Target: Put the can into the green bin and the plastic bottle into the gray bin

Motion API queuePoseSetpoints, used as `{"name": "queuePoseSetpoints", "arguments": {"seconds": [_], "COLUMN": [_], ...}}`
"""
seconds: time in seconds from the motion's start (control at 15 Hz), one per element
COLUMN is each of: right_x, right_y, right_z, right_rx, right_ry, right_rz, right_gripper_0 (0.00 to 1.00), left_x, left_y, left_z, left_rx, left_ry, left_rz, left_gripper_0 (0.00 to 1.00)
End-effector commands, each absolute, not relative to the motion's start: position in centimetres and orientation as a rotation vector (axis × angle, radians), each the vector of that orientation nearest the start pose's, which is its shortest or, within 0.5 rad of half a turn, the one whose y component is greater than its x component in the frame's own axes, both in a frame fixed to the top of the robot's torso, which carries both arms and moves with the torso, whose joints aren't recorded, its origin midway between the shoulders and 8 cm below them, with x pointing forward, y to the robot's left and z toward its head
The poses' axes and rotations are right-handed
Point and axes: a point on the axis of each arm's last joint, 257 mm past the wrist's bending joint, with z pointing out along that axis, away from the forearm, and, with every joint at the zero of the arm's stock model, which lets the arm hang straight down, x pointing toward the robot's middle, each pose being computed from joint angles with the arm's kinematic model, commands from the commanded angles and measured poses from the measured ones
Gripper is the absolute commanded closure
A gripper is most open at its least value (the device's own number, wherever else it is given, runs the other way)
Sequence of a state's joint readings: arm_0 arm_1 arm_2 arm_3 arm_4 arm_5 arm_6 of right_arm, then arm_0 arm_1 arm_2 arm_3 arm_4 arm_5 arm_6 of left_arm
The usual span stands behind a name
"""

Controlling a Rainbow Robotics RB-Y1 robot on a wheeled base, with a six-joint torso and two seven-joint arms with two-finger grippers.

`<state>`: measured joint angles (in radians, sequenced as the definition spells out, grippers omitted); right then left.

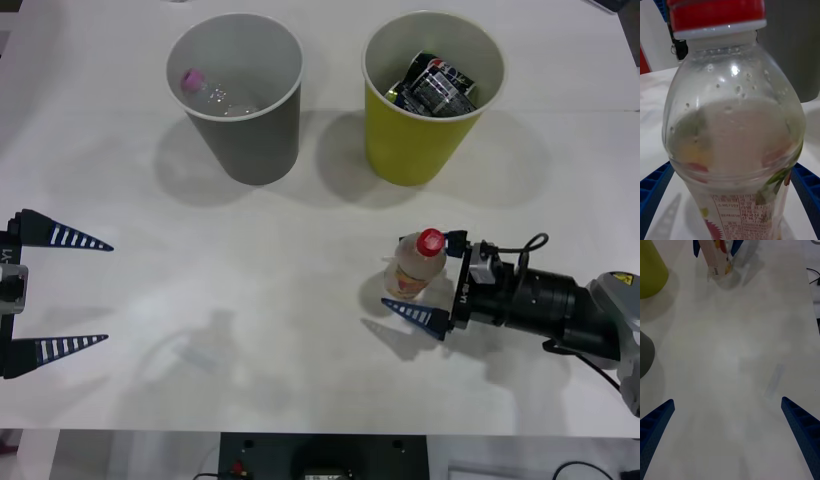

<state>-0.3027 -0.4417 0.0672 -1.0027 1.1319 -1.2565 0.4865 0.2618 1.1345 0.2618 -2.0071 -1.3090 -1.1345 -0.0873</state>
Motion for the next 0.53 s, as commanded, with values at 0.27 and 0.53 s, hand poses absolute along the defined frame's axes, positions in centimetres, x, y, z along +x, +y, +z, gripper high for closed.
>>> {"name": "queuePoseSetpoints", "arguments": {"seconds": [0.27,0.53], "right_x": [44.61,44.46], "right_y": [-12.44,-12.36], "right_z": [-26.81,-26.62], "right_rx": [-1.148,-1.151], "right_ry": [1.292,1.288], "right_rz": [0.696,0.709], "right_gripper_0": [1.00,1.00], "left_x": [34.13,34.13], "left_y": [28.58,28.58], "left_z": [-16.66,-16.66], "left_rx": [1.762,1.762], "left_ry": [1.444,1.444], "left_rz": [-0.118,-0.118], "left_gripper_0": [0.02,0.02]}}
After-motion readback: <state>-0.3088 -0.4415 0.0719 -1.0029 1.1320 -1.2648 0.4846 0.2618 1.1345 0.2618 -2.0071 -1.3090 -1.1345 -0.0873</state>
